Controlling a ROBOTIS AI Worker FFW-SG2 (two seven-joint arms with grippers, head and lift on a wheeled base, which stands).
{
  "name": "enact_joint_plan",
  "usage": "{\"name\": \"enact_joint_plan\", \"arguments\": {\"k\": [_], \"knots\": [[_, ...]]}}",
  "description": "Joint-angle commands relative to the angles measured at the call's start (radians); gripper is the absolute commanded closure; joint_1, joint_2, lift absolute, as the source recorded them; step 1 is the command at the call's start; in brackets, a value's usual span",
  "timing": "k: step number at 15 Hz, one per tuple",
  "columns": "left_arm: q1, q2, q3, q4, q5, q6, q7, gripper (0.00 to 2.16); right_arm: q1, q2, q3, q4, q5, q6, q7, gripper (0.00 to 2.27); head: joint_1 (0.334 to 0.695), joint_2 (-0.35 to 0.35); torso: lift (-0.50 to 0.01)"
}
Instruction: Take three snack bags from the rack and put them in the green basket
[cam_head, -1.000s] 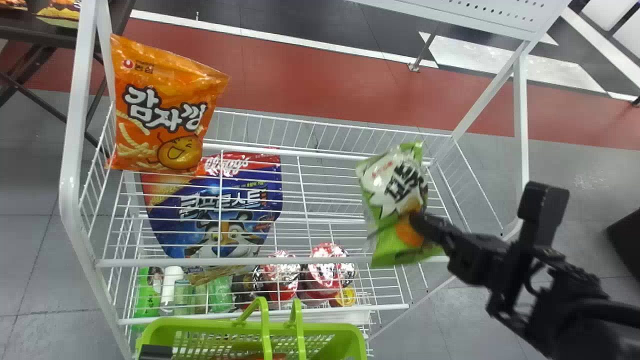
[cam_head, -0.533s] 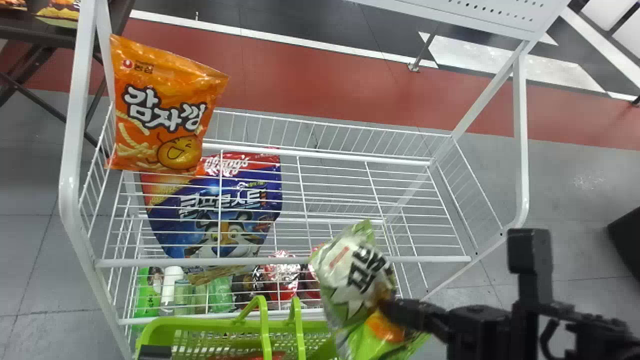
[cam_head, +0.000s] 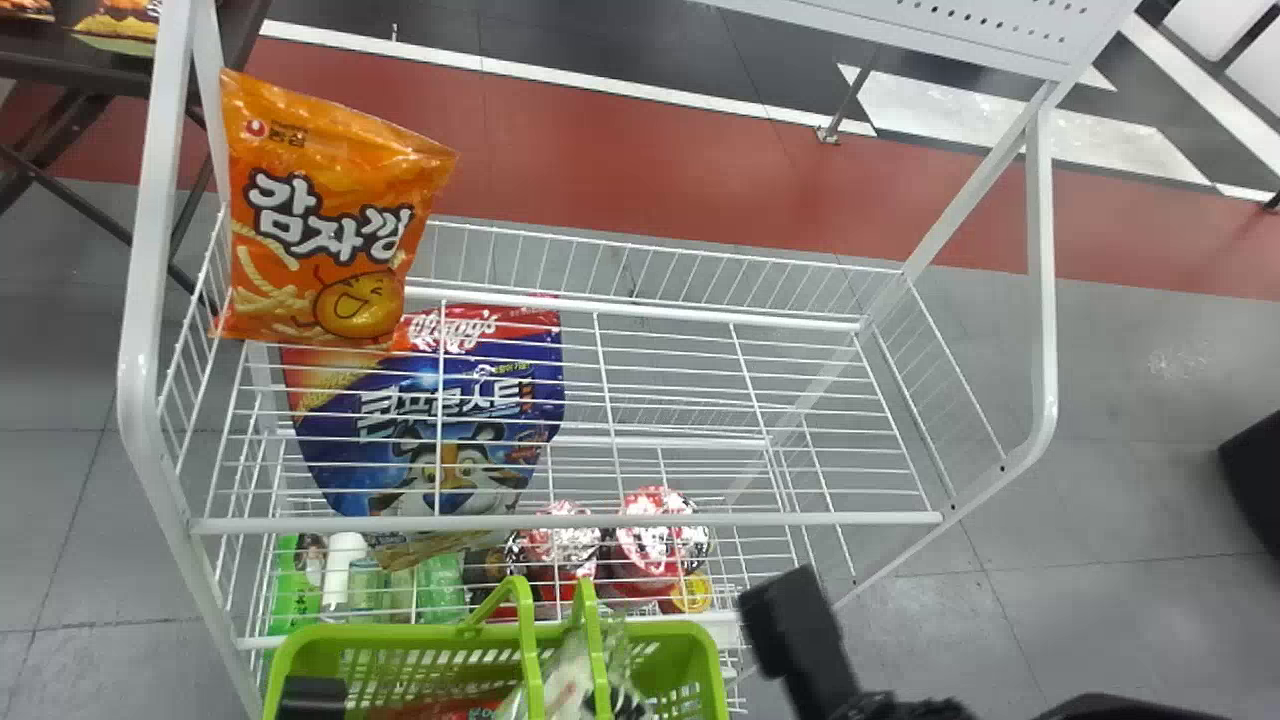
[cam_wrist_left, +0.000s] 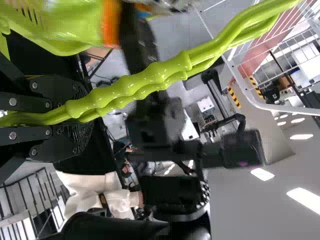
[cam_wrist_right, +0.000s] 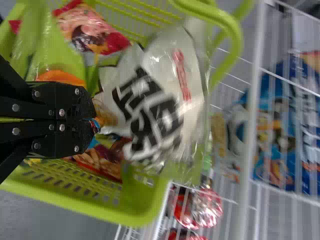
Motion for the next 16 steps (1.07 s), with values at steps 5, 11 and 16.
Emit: {"name": "enact_joint_plan", "arguments": {"k": [5,11,16], "knots": [[-0.002,0.001,0.001,-0.002,0.000,0.000,-0.001,1.76,0.018,-0.045,0.087,-0.011,0.071,0.008,-0.058,0.19,0.695,-0.350,-0.006],[-0.005,0.001,0.016,0.003,0.008,0.000,-0.012,1.76,0.176,0.052,-0.112,-0.093,-0.052,-0.353,-0.190,0.05,0.695,-0.350,-0.006],[-0.018,0.001,0.006,0.017,0.011,0.000,-0.009,1.76,0.205,0.148,-0.118,0.113,-0.165,-1.378,-0.207,0.05,0.695,-0.350,-0.006]]}}
